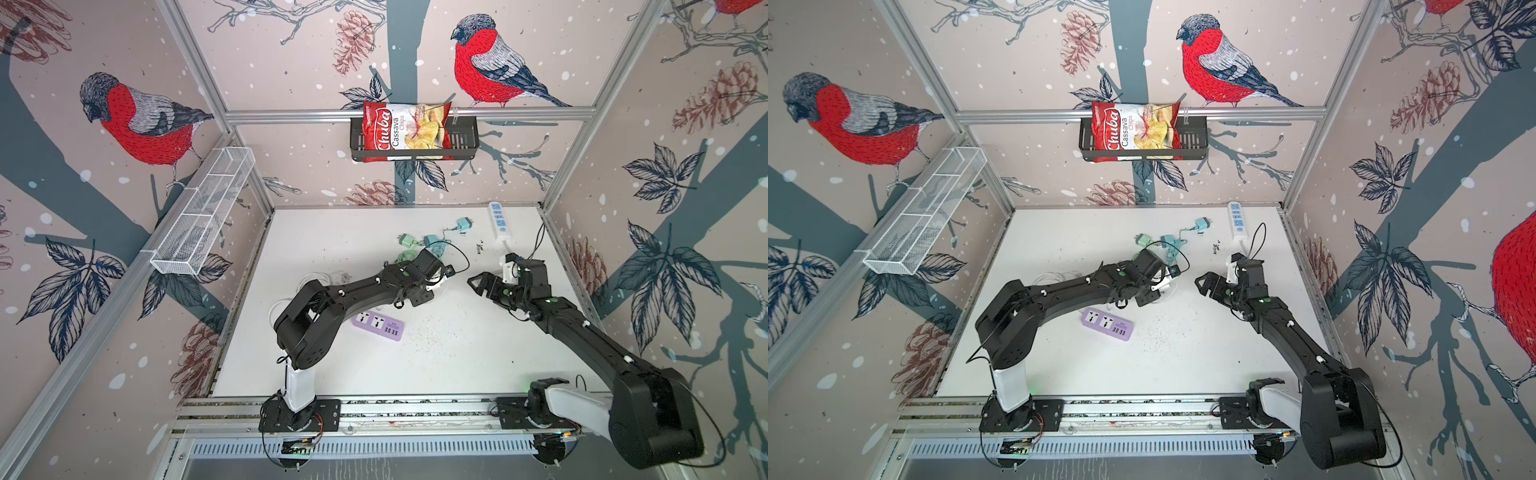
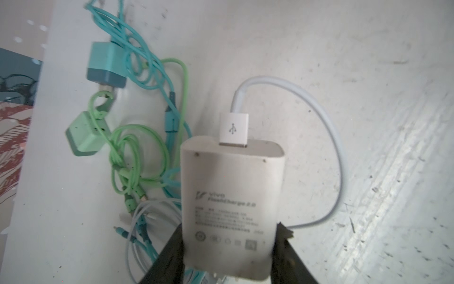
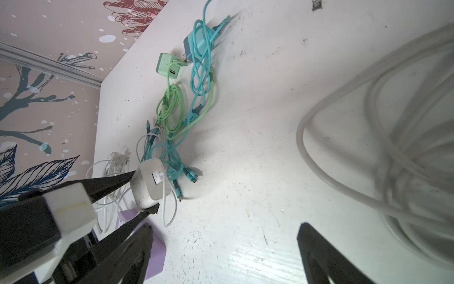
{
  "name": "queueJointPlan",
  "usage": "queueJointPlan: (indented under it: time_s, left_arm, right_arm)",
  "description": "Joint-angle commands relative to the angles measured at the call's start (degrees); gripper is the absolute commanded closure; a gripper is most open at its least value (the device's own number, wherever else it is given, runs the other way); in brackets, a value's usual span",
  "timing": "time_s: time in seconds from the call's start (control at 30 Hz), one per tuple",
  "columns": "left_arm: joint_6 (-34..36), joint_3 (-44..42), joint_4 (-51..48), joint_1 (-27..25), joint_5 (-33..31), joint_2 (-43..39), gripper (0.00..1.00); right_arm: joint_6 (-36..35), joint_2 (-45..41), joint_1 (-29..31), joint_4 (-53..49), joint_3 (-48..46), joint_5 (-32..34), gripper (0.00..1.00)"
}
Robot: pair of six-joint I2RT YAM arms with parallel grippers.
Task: Insert the plug
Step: 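Hold the charger up with the left gripper while the right gripper grasps it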
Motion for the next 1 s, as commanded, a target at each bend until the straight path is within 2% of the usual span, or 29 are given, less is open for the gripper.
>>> queueJointPlan:
  time_s: [0.0, 0.2, 0.33, 0.4, 0.5, 0.57, 0.97]
  left_arm:
    - [-1.2, -2.0, 6.8, 0.1, -2.0, -3.2, 1.00]
    - [-3.7, -8.3, 9.8, 0.1, -0.6, -10.3, 1.00]
    - [-5.5, -14.7, 14.2, 0.6, -1.7, -16.0, 1.00]
    - [-5.9, -18.0, 17.0, 0.8, -1.6, -18.8, 1.00]
    - [-5.9, -22.7, 21.3, 1.0, -1.7, -22.1, 1.00]
    - [-5.9, -23.8, 21.9, 1.3, -1.5, -23.0, 1.00]
    - [-6.3, -25.8, 23.5, 2.3, 0.6, -24.3, 1.00]
  right_arm:
    - [0.4, 0.8, 1.2, 3.8, 2.1, -5.5, 0.08]
    - [0.9, 5.0, 8.0, 6.5, 7.6, -8.9, 0.10]
    - [0.9, 9.2, 12.1, 6.7, 11.0, -8.6, 0.15]
    - [0.5, 10.9, 13.3, 7.1, 12.3, -9.5, 0.19]
    - [-0.4, 14.0, 14.9, 6.3, 14.7, -11.1, 0.31]
    - [-0.5, 15.3, 15.9, 6.0, 15.8, -11.0, 0.35]
    - [-2.9, 19.4, 20.5, 5.8, 19.5, -11.8, 0.38]
